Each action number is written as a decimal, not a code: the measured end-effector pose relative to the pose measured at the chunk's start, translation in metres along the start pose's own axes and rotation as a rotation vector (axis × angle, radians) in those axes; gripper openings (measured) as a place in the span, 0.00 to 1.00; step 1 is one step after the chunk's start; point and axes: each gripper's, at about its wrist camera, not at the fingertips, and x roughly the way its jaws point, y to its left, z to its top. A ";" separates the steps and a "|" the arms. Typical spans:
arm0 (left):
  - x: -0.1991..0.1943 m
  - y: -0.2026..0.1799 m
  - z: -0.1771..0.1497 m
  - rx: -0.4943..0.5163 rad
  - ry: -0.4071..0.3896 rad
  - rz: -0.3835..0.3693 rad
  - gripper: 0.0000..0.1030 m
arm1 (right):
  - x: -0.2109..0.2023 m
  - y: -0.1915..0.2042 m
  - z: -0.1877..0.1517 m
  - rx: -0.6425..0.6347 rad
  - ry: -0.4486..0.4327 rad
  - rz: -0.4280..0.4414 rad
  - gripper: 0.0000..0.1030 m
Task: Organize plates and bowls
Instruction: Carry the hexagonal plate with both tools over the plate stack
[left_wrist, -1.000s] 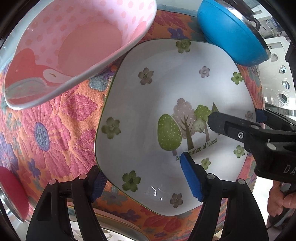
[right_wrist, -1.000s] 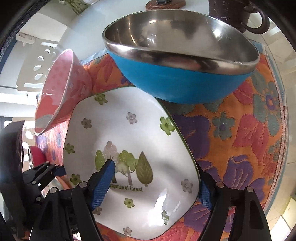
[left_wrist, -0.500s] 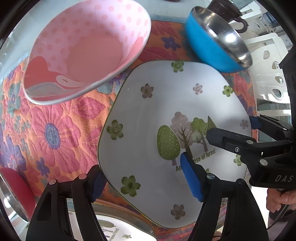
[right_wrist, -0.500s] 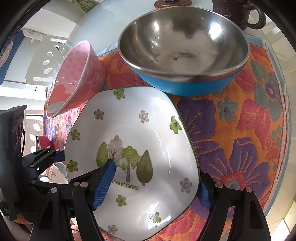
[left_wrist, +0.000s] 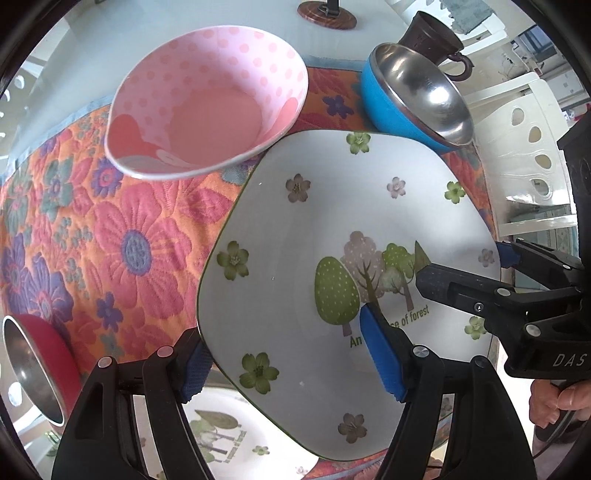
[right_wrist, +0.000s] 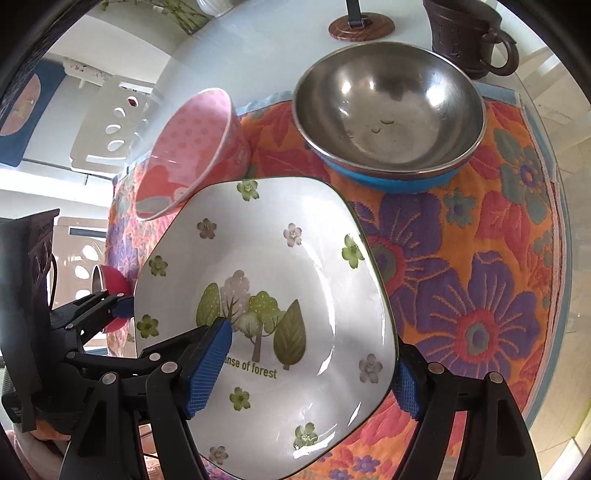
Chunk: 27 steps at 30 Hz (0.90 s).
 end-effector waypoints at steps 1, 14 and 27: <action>-0.002 0.002 -0.003 -0.002 -0.004 -0.001 0.69 | -0.003 0.003 -0.003 -0.002 -0.005 -0.001 0.75; -0.039 0.054 -0.061 -0.036 -0.042 -0.007 0.69 | -0.013 0.042 -0.029 -0.038 -0.030 -0.003 0.75; -0.075 0.107 -0.111 -0.081 -0.086 -0.015 0.69 | -0.009 0.097 -0.048 -0.076 -0.042 0.014 0.75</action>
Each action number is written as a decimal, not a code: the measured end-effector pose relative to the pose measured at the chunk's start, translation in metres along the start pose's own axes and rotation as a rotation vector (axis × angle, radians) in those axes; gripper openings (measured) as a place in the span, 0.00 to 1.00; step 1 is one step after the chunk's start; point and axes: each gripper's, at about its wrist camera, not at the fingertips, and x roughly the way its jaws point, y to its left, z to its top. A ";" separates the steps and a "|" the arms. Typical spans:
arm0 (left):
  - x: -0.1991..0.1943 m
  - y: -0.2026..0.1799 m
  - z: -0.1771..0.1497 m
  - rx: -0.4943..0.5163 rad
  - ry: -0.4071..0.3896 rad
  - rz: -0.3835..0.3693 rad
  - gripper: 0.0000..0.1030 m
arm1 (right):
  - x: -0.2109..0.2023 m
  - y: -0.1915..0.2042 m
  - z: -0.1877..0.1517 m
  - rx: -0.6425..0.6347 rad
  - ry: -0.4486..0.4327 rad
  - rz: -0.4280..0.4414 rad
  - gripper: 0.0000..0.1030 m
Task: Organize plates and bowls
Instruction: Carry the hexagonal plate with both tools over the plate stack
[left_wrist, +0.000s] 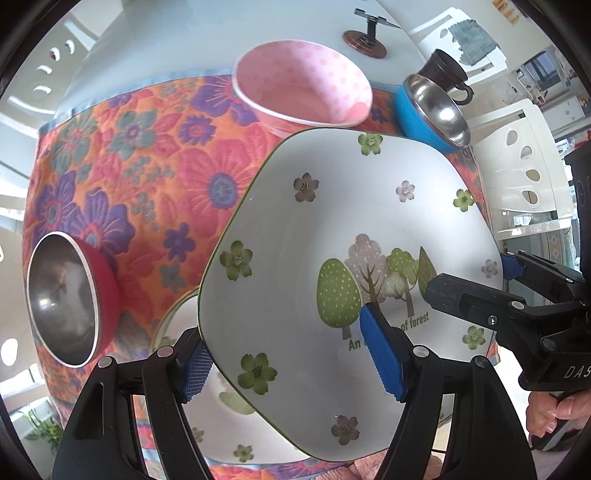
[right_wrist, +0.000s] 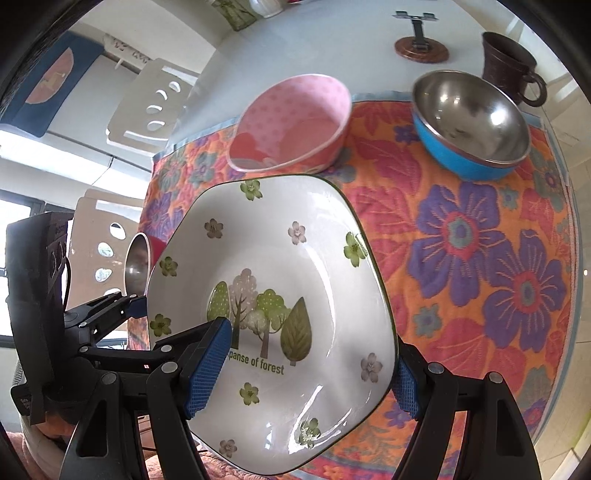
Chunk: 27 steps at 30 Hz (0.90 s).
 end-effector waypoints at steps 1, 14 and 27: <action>-0.004 0.006 -0.003 -0.004 -0.003 0.000 0.69 | 0.001 0.003 -0.001 -0.004 0.000 0.001 0.75; -0.015 0.038 -0.008 -0.043 -0.026 -0.012 0.69 | 0.004 0.049 -0.002 -0.043 -0.003 0.001 0.75; -0.021 0.077 -0.027 -0.054 -0.040 -0.042 0.69 | 0.027 0.084 -0.011 -0.101 0.039 0.011 0.75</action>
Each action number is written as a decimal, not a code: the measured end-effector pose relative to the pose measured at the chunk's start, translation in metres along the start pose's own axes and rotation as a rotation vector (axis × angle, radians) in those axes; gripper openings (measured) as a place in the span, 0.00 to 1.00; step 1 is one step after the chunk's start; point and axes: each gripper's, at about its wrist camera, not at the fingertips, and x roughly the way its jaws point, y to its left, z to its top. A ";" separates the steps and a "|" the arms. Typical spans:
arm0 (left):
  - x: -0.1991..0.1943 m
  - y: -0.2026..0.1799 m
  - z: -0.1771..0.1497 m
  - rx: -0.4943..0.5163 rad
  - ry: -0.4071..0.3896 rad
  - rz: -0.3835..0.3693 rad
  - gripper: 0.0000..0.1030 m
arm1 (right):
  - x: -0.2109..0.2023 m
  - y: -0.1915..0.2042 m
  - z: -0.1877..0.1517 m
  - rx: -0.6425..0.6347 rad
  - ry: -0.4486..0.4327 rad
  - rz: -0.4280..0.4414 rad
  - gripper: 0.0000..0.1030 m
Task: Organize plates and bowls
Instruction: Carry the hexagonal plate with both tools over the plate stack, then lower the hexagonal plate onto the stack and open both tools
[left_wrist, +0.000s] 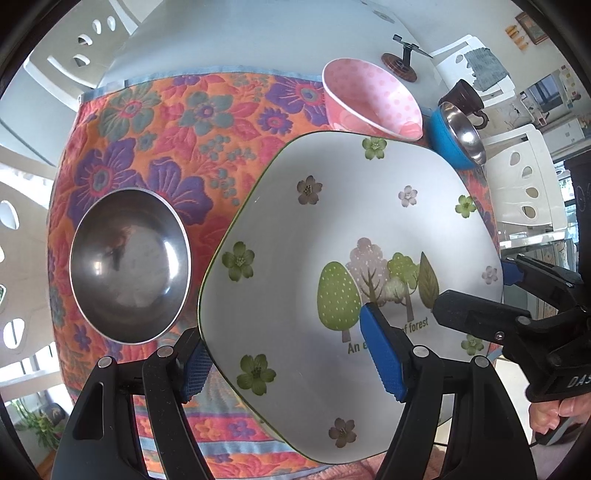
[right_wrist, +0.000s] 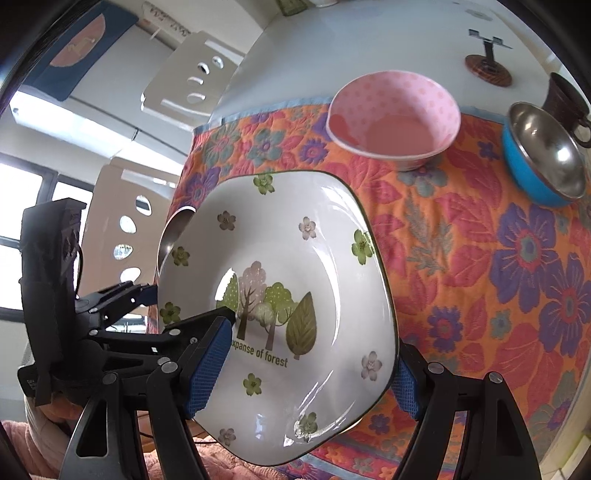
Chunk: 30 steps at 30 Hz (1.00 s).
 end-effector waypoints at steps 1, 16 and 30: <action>0.000 0.003 -0.002 -0.003 0.001 -0.004 0.69 | 0.002 0.001 -0.001 0.000 0.005 0.001 0.75; 0.017 0.019 -0.031 0.011 0.035 -0.011 0.69 | 0.050 0.007 -0.040 0.027 0.124 0.013 0.73; 0.040 0.014 -0.049 0.022 0.095 -0.005 0.69 | 0.064 -0.002 -0.057 0.055 0.164 -0.010 0.73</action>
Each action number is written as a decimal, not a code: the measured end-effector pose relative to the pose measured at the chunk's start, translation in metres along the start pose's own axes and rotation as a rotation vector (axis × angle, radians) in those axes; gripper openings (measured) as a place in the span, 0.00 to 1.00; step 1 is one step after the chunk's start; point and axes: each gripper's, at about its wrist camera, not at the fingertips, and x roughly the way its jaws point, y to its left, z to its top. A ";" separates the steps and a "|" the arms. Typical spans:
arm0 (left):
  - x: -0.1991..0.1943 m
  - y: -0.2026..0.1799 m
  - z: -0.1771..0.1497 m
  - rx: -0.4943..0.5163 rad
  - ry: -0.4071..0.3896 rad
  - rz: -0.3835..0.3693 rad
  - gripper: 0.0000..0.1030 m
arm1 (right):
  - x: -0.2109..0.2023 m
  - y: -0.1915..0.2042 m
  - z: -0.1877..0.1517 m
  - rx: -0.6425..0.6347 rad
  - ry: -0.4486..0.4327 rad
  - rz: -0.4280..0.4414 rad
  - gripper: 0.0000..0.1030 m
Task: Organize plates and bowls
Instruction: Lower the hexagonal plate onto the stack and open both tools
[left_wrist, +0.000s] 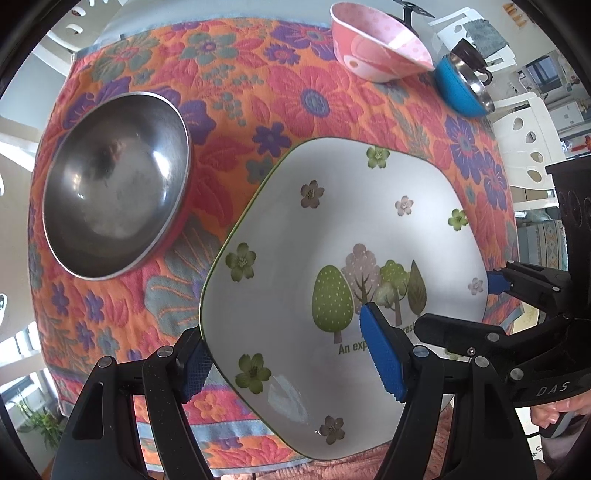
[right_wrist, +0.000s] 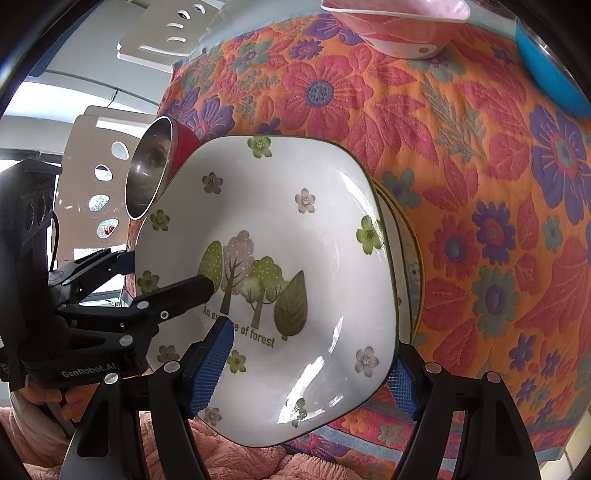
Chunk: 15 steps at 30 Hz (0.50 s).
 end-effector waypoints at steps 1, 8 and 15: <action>0.001 0.000 -0.001 0.003 0.002 0.000 0.69 | 0.000 0.000 -0.001 0.001 0.001 -0.001 0.73; 0.010 0.000 -0.004 -0.005 0.022 0.011 0.69 | 0.008 0.001 -0.002 -0.004 0.018 -0.022 0.72; 0.021 -0.003 -0.006 -0.012 0.039 0.023 0.69 | 0.013 -0.002 -0.003 0.000 0.024 -0.037 0.69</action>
